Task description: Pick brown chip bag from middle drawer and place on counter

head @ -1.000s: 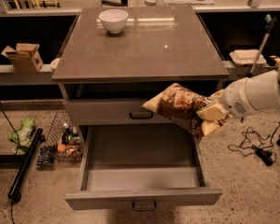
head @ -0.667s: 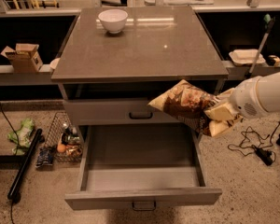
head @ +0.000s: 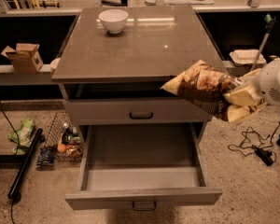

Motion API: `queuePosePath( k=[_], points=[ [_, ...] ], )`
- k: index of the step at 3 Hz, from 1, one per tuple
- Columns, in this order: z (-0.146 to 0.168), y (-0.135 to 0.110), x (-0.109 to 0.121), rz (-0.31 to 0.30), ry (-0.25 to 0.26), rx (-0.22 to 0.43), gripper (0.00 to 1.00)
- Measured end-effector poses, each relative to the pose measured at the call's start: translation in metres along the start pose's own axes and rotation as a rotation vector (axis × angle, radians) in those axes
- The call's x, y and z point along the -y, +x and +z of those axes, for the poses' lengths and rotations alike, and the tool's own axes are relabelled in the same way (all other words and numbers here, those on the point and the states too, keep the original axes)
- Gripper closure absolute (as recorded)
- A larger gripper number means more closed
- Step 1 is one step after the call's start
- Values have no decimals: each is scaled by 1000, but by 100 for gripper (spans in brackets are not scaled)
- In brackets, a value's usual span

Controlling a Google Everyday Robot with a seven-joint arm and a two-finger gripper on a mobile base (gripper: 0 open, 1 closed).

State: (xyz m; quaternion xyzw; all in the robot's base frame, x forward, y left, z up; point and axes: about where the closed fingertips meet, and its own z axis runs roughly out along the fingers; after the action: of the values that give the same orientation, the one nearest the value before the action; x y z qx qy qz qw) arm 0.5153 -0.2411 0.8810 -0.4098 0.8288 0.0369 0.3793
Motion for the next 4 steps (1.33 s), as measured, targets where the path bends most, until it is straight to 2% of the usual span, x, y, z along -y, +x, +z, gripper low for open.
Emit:
queuePosePath(
  k=[1,2,3,4],
  points=[
    [-9,-37,26,-59,41,-9,100],
    [8,-89,54,-134,35,5,100],
    [4,-120,61,-162,47,44,100],
    [4,-118,60,-161,46,42,100]
  ],
)
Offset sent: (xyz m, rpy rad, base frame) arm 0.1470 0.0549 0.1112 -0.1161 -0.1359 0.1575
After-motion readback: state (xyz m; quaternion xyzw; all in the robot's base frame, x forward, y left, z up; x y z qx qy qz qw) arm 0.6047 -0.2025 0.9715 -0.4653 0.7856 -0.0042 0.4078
